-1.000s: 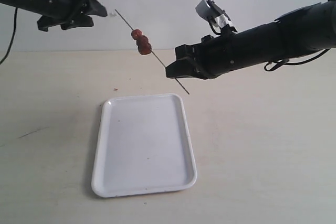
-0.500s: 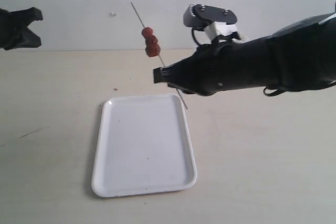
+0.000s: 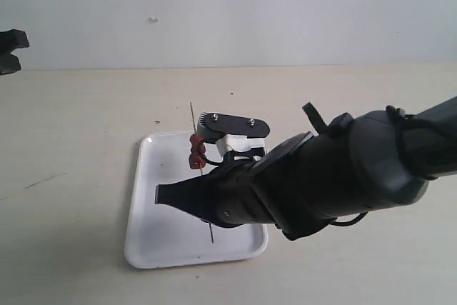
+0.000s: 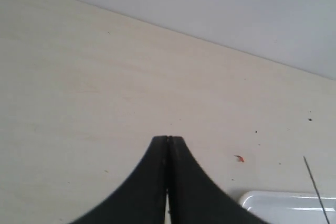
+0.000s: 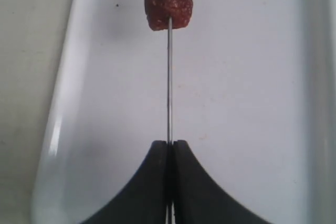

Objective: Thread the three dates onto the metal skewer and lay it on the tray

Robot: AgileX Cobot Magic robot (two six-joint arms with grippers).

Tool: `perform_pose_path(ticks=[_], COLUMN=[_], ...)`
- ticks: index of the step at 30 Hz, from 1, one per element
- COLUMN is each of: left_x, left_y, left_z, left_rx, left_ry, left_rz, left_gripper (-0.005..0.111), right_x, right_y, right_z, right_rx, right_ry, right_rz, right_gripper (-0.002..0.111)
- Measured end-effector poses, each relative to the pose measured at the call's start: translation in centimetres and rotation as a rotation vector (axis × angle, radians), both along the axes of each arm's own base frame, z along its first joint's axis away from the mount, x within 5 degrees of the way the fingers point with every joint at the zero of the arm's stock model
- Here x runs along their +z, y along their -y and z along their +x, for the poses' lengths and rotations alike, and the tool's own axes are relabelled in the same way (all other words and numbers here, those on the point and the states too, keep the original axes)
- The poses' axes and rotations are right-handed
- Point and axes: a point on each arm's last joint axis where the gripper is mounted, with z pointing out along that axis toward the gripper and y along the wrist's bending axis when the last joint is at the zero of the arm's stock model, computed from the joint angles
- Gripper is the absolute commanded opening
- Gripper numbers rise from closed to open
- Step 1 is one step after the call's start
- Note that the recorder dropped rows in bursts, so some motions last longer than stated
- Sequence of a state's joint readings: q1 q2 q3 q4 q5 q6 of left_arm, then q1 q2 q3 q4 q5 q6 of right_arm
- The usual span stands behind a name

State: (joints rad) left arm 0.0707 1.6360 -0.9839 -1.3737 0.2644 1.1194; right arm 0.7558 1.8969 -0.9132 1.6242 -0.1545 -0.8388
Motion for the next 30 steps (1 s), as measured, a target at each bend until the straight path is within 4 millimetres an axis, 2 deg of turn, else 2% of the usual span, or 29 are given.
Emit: perform_pose_path(ticks=[11, 14, 22, 30], left_x=[0.2, 0.2, 0.4, 0.3], left_y=[1.1, 1.2, 1.5, 2.5], left_z=[-0.2, -0.2, -0.2, -0.8], left_rx=[-0.105, -0.114, -0.136, -0.237], left_ry=[0.040, 0.052, 0.064, 0.068], left_rz=[-0.066, -0.078, -0.103, -0.173], left_gripper=[0.000, 0.000, 0.000, 0.000], right_x=[-1.4, -1.4, -1.4, -1.4], right_y=[0.0, 0.0, 0.0, 0.0], right_z=[0.0, 0.0, 0.0, 0.0], right_rx=[-0.012, -0.014, -0.018, -0.017], right_ry=[-0.034, -0.035, -0.036, -0.037], right_rz=[-0.019, -0.018, -0.015, -0.014], right_gripper=[0.001, 0.007, 0.033, 0.036])
